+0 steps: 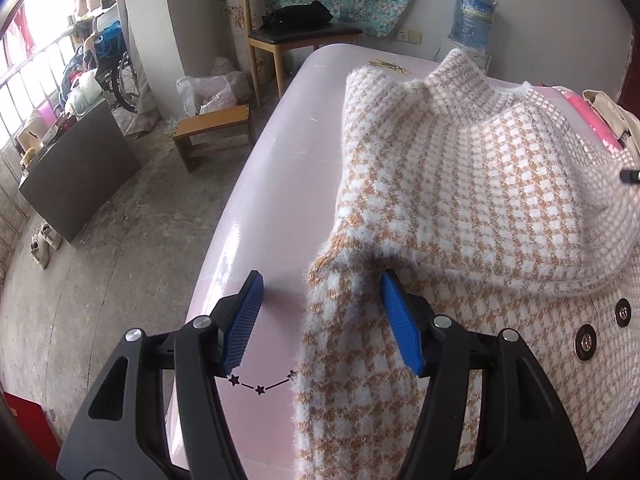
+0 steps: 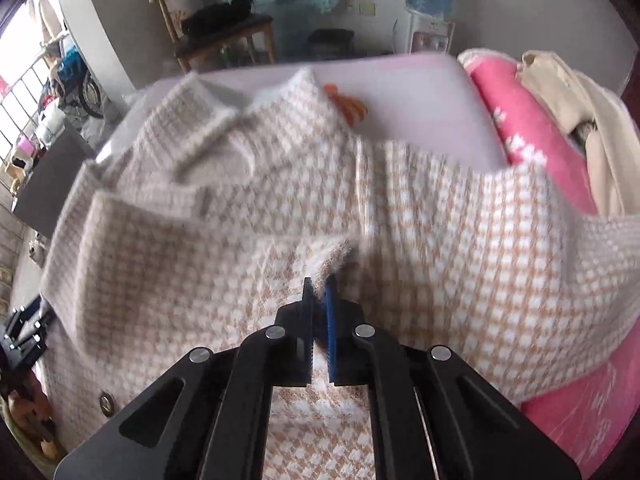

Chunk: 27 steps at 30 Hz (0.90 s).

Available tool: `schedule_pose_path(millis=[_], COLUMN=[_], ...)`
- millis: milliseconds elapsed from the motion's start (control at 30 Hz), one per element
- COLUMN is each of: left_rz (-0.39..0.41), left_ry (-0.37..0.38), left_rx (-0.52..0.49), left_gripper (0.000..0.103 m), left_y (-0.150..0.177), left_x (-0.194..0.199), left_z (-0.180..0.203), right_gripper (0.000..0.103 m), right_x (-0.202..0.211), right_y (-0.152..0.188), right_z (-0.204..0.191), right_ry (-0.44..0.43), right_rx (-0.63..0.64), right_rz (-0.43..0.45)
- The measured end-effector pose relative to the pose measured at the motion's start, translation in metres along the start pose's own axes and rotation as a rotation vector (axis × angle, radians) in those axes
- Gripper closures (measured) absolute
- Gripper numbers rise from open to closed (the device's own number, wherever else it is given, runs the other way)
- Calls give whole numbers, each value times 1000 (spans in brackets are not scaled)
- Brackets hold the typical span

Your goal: Fold large clothes

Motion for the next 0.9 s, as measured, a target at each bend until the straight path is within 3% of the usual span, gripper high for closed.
schedule_pose_path(millis=[100,167,267,400,500,567,633,767,900], left_rz=[2,3,-6,14,69,56,25,-53,0], left_ry=[-11,-12,-4,123,165,203,190,230,209], left_rx=[11,15,15,79,125,162,155,140,145], left_gripper=[44,44,45,47,47,47,49,92,99], left_y=[1,2,2,-7,-41,-67,-91,-113,-113], left_x=[0,1,2,18,26,12,-14,-60,-49], left_z=[0,-1,-3,-17,-32,-36,-34,-24,-26], right_gripper=[98,98,98,98,98,98,98,98,98], right_x=[37,48,25,-18,-23,-21,-20,-19,-4], right_y=[-31,-39,-27,6,12,11,11,11,13], right_z=[-14,-10,10,45,51,48,46,51,54], right_ry=[-26,-44,-19,28,4,1,1,-26,-77], right_rx=[0,-33,-77,-136,-152,-149,-146,-167,-193], right_rz=[149,185,121,11,12,26,37,36,45])
Point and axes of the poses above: each gripper's, at about its wrist camera, not at the fingertips, and x roughly against the way its jaws point, z to its right, y to its underside, the point moved 3 cm from there along -x, roughly the way its jaws point, and after that the axes turned 12 degrees about -x, right-handed, at the moved point
